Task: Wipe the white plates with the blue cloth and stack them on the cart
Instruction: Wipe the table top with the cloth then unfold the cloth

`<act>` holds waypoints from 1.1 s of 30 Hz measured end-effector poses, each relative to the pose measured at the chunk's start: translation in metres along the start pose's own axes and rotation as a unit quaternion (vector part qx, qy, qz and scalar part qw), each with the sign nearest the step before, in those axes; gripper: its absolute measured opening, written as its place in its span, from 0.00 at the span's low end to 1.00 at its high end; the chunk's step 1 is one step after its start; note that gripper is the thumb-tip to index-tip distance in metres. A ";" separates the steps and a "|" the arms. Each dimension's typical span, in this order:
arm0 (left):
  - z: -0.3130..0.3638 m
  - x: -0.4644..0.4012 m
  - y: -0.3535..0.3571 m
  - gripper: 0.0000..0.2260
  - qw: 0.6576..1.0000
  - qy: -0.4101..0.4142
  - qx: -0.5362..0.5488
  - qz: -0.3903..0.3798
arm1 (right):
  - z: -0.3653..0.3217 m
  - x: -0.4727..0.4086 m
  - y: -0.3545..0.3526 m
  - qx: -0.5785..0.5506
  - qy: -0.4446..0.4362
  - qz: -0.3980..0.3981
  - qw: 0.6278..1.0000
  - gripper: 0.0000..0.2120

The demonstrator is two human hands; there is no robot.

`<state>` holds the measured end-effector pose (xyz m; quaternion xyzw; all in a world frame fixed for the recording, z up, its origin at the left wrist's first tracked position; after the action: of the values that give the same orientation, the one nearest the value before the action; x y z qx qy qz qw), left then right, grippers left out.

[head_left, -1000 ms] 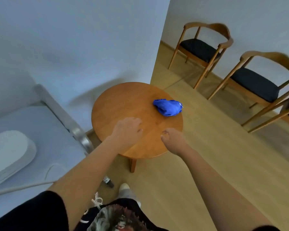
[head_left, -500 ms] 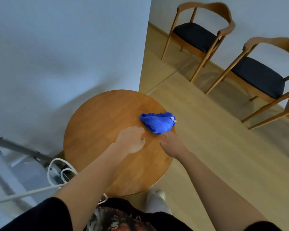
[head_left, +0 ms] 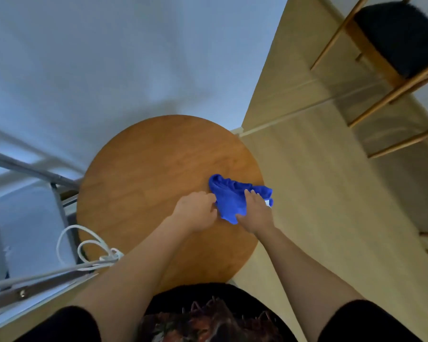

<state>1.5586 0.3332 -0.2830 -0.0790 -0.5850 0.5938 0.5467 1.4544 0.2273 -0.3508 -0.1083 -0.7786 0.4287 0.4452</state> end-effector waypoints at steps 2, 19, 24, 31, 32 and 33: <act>0.001 -0.006 0.007 0.12 0.999 -0.026 0.021 -0.009 | 0.002 -0.011 0.002 0.027 -0.016 -0.005 0.999 0.31; -0.029 0.034 0.037 0.26 0.757 -0.244 0.606 -0.002 | -0.088 0.047 -0.059 -0.125 -0.257 0.081 0.955 0.10; -0.038 0.072 0.028 0.21 0.648 -0.229 0.726 0.034 | -0.151 0.134 -0.048 -0.086 -0.381 0.078 0.917 0.09; -0.094 0.168 0.016 0.11 0.601 -0.154 0.766 0.169 | -0.175 0.207 -0.025 -0.343 -0.325 0.114 0.874 0.07; -0.099 0.183 0.013 0.12 0.610 -0.136 0.762 0.168 | -0.172 0.210 -0.021 -0.394 -0.282 0.119 0.866 0.08; -0.103 0.199 0.011 0.13 0.625 -0.121 0.753 0.166 | -0.173 0.213 -0.015 -0.430 -0.245 0.107 0.862 0.09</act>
<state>1.5508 0.5468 -0.2144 0.3370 0.0283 0.9120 0.2321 1.4702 0.4343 -0.1700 -0.2632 -0.9533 0.1088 0.1009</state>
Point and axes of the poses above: each hand's wrist, its own x-axis away from the middle knuckle, its own y-axis out of the palm, z = x × y, the point moved 10 cm from there along -x, towards the middle knuckle
